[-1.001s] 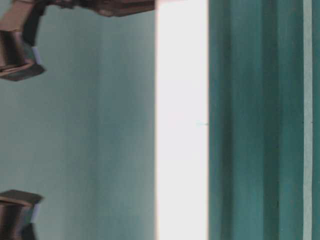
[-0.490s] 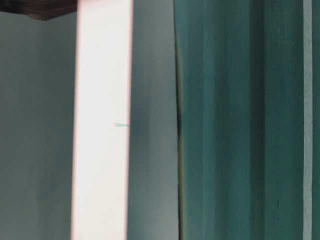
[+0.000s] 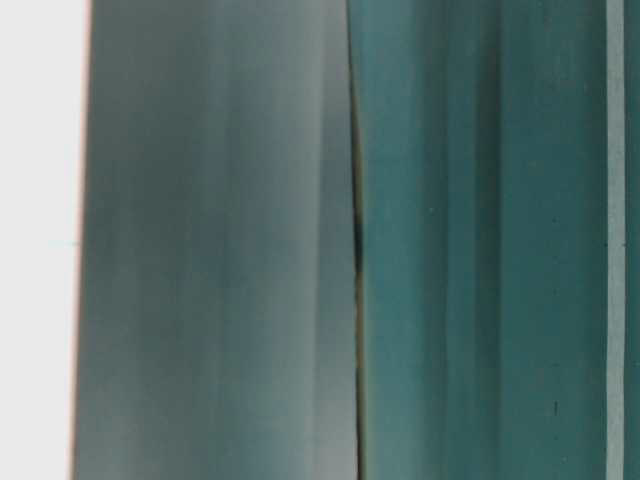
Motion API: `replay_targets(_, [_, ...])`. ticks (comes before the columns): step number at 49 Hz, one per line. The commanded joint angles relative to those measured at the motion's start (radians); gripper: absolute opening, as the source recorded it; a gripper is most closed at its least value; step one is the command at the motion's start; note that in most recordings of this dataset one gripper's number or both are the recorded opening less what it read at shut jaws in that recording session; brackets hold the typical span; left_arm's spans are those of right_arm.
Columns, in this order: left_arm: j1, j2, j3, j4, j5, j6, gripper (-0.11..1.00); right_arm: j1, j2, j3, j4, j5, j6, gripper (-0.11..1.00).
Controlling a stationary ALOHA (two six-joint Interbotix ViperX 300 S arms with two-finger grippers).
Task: Lift a wooden board with both hands.
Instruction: 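Lift the board with both grippers and move it back, then hold the board raised with both grippers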
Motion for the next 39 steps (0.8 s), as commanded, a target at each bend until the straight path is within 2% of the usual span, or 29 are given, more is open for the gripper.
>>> replay_targets(1, [0.015, -0.014, -0.074, 0.006, -0.002, -0.014, 0.18, 0.009, -0.005, -0.086, -0.009, 0.043, 0.035, 0.21])
replay_targets(7, [0.017, -0.014, -0.112, 0.005, 0.011, -0.015, 0.18, 0.014, 0.0, -0.155, -0.02, 0.104, 0.051, 0.21])
replay_targets(17, [0.02, -0.008, -0.19, 0.006, 0.06, -0.02, 0.18, 0.017, 0.002, -0.253, -0.035, 0.118, 0.066, 0.21])
replay_targets(29, [0.023, 0.028, -0.287, 0.006, 0.12, -0.02, 0.18, 0.017, 0.003, -0.265, -0.035, 0.123, 0.066, 0.21])
replay_targets(39, [0.023, 0.049, -0.322, 0.006, 0.153, -0.018, 0.18, 0.017, 0.002, -0.265, -0.035, 0.123, 0.066, 0.21])
